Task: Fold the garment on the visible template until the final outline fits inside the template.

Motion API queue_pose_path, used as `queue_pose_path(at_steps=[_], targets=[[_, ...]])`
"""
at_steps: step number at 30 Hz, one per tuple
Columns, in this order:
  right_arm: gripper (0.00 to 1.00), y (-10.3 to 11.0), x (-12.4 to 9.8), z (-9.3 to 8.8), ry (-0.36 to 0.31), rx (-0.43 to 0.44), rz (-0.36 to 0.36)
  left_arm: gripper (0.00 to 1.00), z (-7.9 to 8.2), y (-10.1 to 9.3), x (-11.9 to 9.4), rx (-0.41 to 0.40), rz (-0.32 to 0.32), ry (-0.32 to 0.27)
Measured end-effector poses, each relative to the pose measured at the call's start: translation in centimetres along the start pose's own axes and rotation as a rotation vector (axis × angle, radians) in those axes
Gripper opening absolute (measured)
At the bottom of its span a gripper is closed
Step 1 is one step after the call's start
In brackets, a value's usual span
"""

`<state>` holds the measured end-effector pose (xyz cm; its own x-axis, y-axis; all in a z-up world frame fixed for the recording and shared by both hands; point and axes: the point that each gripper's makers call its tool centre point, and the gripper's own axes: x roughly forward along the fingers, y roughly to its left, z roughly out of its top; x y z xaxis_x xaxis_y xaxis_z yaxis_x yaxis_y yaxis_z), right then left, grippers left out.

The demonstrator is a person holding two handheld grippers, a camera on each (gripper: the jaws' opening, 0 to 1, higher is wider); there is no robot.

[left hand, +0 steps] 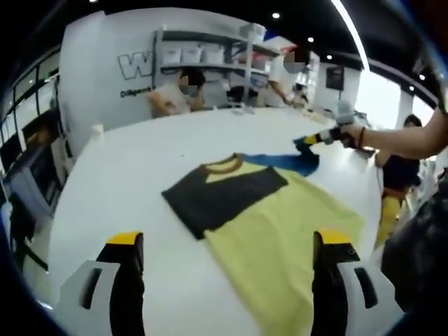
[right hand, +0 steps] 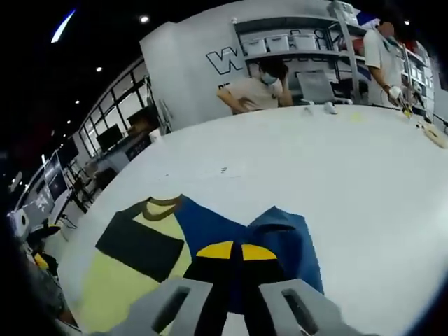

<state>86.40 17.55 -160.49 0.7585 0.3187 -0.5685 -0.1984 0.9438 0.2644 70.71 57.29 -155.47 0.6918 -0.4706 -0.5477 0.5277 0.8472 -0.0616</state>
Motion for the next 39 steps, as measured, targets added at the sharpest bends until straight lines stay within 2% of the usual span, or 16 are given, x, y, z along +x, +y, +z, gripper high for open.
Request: queue_pose_path(at_steps=[1, 10, 13, 24, 32, 39], targets=[[0.00, 1.2, 0.1, 0.0, 0.004, -0.004, 0.010, 0.97, -0.1, -0.1, -0.1, -0.001, -0.003, 0.004], [0.00, 4.9, 0.7, 0.3, 0.012, -0.046, 0.067, 0.98, -1.8, 0.2, -0.9, -0.027, 0.002, 0.037], [0.00, 5.9, 1.1, 0.2, 0.026, -0.090, 0.071, 0.98, -1.9, 0.1, -1.1, -0.038, 0.006, 0.037], [0.00, 9.7, 1.7, 0.0, 0.035, -0.125, 0.112, 0.97, -2.6, -0.2, -1.4, -0.055, 0.006, 0.044], [0.00, 13.7, 2.8, -0.2, 0.060, -0.179, 0.153, 0.97, -3.1, 0.6, -2.1, -0.063, 0.013, 0.046], [0.00, 17.5, 3.8, 0.5, 0.047, -0.212, 0.200, 0.97, -3.5, 1.0, -2.4, -0.067, 0.019, 0.054]])
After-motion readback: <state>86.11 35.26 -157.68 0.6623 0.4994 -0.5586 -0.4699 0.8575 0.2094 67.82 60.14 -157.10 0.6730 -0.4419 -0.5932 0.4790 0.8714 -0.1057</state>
